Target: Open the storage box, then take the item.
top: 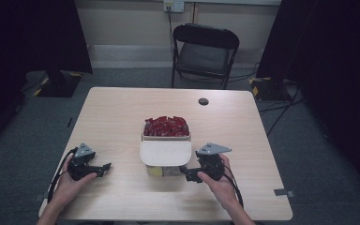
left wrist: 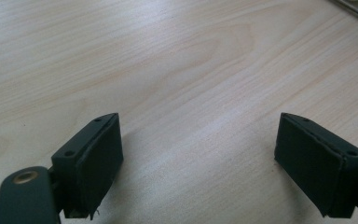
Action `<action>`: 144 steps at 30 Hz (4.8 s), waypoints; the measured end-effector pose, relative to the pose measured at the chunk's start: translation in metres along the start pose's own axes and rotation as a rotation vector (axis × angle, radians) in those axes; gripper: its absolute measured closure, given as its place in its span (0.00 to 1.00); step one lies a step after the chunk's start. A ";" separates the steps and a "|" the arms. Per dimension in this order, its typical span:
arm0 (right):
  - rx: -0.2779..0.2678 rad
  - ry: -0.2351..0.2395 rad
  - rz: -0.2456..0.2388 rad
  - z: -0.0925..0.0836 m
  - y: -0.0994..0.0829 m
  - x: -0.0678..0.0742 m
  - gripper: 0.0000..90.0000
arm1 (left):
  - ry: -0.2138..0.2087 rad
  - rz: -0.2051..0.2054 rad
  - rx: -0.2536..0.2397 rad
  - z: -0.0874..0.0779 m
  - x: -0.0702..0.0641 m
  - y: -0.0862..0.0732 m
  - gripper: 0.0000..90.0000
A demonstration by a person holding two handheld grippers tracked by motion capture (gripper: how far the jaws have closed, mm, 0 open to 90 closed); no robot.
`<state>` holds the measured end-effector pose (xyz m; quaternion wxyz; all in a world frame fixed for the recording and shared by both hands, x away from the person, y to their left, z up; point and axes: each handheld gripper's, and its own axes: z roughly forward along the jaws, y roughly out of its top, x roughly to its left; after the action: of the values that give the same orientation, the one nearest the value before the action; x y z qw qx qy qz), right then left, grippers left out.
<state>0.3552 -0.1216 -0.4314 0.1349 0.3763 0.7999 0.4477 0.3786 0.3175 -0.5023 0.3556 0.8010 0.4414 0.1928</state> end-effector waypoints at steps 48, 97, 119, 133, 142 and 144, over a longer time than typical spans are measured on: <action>-0.085 0.014 0.040 0.002 0.039 -0.016 0.15 | 0.000 0.000 0.000 0.000 0.000 0.000 0.16; -0.094 0.040 0.059 0.024 0.068 -0.043 0.15 | 0.000 0.001 0.001 0.000 0.000 0.000 0.16; -0.093 0.044 0.063 0.029 0.073 -0.042 0.13 | 0.038 -0.026 -0.003 0.000 0.000 0.000 0.17; -0.107 0.040 0.065 0.027 0.073 -0.042 0.14 | 0.045 -0.002 -0.045 -0.015 -0.008 0.012 0.22; -0.104 0.041 0.061 0.027 0.074 -0.042 0.14 | -0.007 0.001 -0.086 -0.018 -0.021 0.025 0.23; -0.103 0.040 0.060 0.027 0.074 -0.043 0.13 | -0.017 0.012 -0.104 -0.019 -0.025 0.028 0.23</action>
<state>0.4346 -0.1126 -0.3914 0.1246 0.3837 0.7666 0.4997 0.3689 0.2940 -0.4687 0.3992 0.7856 0.4231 0.2108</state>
